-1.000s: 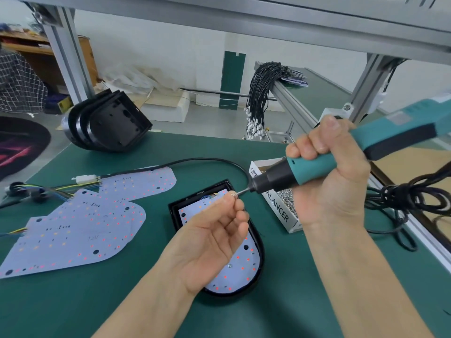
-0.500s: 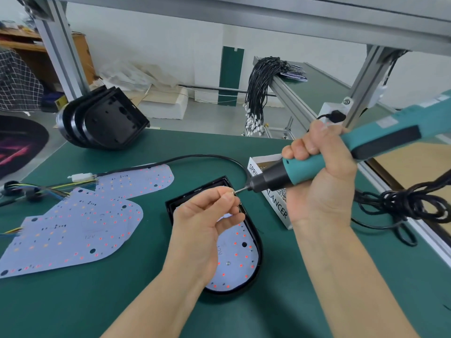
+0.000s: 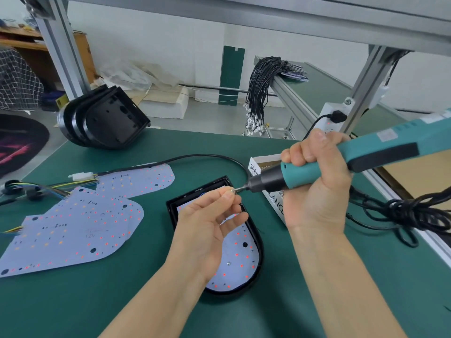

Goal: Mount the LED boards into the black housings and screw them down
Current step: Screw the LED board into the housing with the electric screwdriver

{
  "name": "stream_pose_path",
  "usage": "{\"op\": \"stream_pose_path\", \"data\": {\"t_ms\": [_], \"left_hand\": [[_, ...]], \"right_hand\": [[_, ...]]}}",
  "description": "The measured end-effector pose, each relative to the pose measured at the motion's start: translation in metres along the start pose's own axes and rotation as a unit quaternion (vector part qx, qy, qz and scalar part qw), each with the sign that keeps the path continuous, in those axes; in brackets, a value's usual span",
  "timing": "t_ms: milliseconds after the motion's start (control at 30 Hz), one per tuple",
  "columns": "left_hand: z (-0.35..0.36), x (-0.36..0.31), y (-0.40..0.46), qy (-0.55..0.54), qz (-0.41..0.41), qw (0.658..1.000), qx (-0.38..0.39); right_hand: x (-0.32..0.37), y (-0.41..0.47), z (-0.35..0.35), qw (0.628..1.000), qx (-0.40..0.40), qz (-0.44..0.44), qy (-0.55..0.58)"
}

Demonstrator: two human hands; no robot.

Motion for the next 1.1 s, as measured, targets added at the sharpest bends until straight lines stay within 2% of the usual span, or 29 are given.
{"op": "stream_pose_path", "data": {"t_ms": [433,600,667,900,1100], "left_hand": [[-0.005,-0.013,0.0,0.09,0.038,0.995,-0.033],[-0.004,-0.028,-0.006,0.159,0.145,0.974,-0.065],[-0.007,-0.029,-0.006,0.168,0.161,0.97,-0.073],[-0.008,-0.029,0.003,0.22,0.132,0.965,-0.054],[-0.011,-0.028,0.006,0.209,0.116,0.969,-0.066]], "right_hand": [[-0.004,0.004,-0.007,1.0,-0.015,0.012,0.001],[-0.009,0.003,-0.013,0.999,-0.046,0.022,0.014],[-0.013,0.002,-0.018,0.998,-0.062,0.028,0.016],[-0.02,0.005,-0.022,0.997,-0.056,0.041,0.015],[-0.024,0.008,-0.022,0.996,-0.061,0.053,0.031]]}}
Point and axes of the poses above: each hand's wrist, its own y-axis towards the middle knuckle, its own z-axis out of the palm, x = y × z, the point moved 10 cm from there along y, towards the middle knuckle, and after that the axes turned 11 degrees about -z, right-handed, at the moved point
